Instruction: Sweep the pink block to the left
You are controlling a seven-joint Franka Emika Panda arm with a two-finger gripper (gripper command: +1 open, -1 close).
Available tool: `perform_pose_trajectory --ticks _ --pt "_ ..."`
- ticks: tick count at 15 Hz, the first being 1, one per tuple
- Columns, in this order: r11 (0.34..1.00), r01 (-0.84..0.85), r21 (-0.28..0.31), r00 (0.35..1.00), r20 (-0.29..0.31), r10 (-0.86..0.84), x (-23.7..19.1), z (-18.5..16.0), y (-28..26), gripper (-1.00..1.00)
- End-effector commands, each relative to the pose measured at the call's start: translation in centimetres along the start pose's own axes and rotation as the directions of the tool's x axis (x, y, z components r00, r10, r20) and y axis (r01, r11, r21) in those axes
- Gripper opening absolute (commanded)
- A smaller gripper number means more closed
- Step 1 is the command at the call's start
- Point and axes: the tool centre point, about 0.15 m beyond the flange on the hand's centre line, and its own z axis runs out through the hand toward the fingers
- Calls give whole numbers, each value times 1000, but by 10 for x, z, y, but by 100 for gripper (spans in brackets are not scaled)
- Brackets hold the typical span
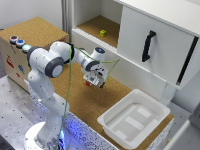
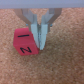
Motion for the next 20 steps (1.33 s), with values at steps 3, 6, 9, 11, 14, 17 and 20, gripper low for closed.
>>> perform_pose_trajectory --ticks 3,6,9,11,14,17,20 --pt "974 224 47 974 12 -224 2 3 -73 -100" --pt "962 267 64 963 16 -268 -1 -3 -88 -100" --pt "957 278 82 960 18 -280 -7 -5 -97 -100" --pt "964 254 76 967 14 -256 -10 -8 -91 -100" --pt "979 195 54 981 -23 -194 -13 -24 -75 -100" --pt "982 190 6 980 -62 -189 -22 -52 -73 -100" --pt "974 227 -13 972 -65 -228 -28 -69 -83 -100"
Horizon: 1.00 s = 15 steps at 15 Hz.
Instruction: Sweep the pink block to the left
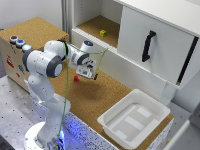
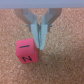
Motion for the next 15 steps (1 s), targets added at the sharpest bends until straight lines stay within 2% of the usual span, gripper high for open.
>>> perform_pose_trajectory --ticks 1,3,7,15 --pt "999 19 -35 999 -47 -21 -24 -46 -12 100" --pt "999 36 -15 997 -69 -37 -26 -56 -12 100" --pt "997 68 27 996 -55 -67 -38 -50 -13 100" --pt "997 68 27 996 -55 -67 -38 -50 -13 100"
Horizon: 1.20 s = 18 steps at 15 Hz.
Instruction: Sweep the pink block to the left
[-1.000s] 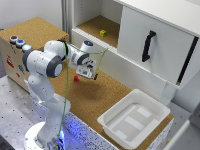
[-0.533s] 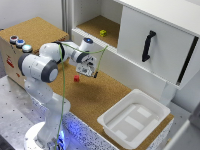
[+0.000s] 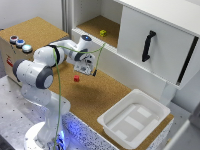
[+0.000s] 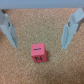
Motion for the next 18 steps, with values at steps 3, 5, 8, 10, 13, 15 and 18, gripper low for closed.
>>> perform_pose_trajectory --ticks 3,5,8,10,13,15,18 --pt "1000 19 17 1000 -24 -19 -12 -1 4 100" --pt "1000 19 17 1000 -24 -19 -12 -1 4 100" --pt "1000 19 17 1000 -24 -19 -12 -1 4 100" --pt "1000 19 17 1000 -24 -19 -12 -1 4 100" --pt "1000 19 17 1000 -24 -19 -12 -1 4 100" --pt "1000 19 17 1000 -24 -19 -12 -1 4 100" --pt "1000 8 -21 1000 -9 -9 20 -1 -14 100"
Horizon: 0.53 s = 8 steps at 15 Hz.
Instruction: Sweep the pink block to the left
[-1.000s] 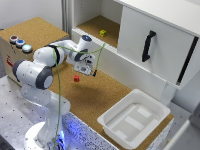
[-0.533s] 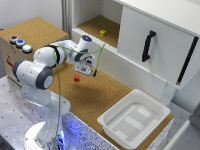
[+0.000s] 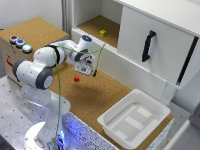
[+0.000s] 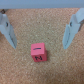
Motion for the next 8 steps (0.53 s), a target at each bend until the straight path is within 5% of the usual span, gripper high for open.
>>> perform_pose_trajectory --ticks 1,8 --pt "999 14 -28 1000 -22 -15 30 -3 -19 100" --pt "987 39 -154 984 -169 -66 138 -52 -57 100"
